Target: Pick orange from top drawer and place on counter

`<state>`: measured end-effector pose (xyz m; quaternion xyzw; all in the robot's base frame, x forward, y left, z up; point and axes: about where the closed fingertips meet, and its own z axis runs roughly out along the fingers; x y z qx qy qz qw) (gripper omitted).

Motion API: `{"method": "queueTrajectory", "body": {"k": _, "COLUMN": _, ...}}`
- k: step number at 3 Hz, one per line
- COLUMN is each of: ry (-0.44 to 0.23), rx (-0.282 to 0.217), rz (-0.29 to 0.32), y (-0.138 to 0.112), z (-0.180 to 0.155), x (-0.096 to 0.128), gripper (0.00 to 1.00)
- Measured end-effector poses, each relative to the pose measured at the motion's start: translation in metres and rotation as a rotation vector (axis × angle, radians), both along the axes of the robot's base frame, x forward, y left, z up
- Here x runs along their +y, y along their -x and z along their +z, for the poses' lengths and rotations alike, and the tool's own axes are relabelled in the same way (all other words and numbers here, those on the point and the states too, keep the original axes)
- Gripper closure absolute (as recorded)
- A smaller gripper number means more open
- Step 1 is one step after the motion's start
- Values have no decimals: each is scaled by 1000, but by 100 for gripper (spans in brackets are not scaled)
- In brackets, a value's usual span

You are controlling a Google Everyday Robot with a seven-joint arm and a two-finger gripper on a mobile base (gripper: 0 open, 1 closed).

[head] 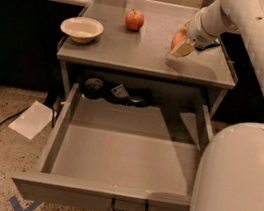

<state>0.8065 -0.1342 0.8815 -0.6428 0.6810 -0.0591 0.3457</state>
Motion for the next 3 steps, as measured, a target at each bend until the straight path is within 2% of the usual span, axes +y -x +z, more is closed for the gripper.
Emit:
{"method": "queueTrajectory", "body": {"k": 1, "ry": 81, "rx": 48, "rz": 17, "y": -3, "z": -18, "x": 2, "gripper": 100}}
{"method": "queueTrajectory", "body": {"k": 2, "ry": 77, "rx": 103, "rz": 29, "y": -4, "z": -41, "x": 3, "gripper": 100}}
{"method": "queueTrajectory", "body": {"k": 3, "ry": 77, "rx": 104, "rz": 29, "y": -4, "z": -41, "x": 3, "gripper": 100}}
